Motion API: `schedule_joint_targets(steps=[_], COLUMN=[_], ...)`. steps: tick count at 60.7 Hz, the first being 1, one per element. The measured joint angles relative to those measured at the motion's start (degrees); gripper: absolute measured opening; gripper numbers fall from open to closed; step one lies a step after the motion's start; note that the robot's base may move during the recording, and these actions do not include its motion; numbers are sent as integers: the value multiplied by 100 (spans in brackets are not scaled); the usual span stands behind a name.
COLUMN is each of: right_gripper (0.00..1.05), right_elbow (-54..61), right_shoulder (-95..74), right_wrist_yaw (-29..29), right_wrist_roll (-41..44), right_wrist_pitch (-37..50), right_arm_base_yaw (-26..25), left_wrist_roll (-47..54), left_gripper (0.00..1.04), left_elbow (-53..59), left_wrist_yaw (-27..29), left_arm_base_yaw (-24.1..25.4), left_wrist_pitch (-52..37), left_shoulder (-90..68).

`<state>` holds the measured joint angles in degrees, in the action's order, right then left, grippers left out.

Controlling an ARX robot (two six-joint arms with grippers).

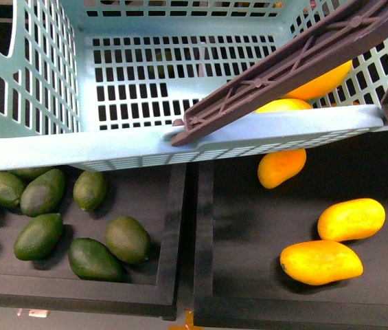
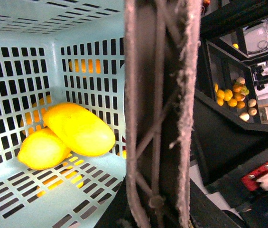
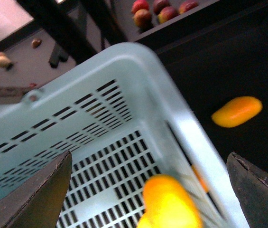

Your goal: Pick lemon and mango into basket

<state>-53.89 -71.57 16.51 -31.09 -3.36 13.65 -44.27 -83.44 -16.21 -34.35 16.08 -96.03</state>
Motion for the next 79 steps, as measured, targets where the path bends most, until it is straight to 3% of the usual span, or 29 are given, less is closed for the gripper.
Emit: schedule_joint_targets(steps=[8, 11, 16, 20, 27, 37, 41, 47, 79], right_gripper=[96, 91, 76, 66, 45, 13, 2, 2, 2], right_elbow=[387, 638, 1565, 2114, 2850, 3620, 3842, 4120, 4999], right_shoulder=[715, 872, 1158, 1346, 1738, 2229, 2422, 2699, 4140], right_wrist_yaw=[214, -120, -831, -994, -1075, -1215, -1580, -1615, -1637], right_wrist_roll=[48, 415, 1563, 2214, 2798, 2990, 3047, 3064, 3073], right_wrist_pitch=[-208, 334, 2092, 2776, 3226, 3425, 3453, 3471, 2916], right_arm_base_yaw=[-339, -455, -577, -627, -778, -927, -1152, -1338, -1346], left_wrist_roll=[48, 39, 37, 22, 2, 24, 22, 24, 22], left_gripper=[6, 6, 6, 6, 6, 6, 6, 6, 6], left_elbow=[0, 0, 0, 0, 0, 0, 0, 0, 0], left_wrist_yaw=[52, 50, 2, -24, -20, 11, 9, 13, 9], left_arm_base_yaw=[9, 11, -11, -15, -9, -11, -11, -2, -2], left_wrist_pitch=[-2, 0, -2, -2, -2, -2, -2, -2, -2], left_shoulder=[0, 0, 0, 0, 0, 0, 0, 0, 0])
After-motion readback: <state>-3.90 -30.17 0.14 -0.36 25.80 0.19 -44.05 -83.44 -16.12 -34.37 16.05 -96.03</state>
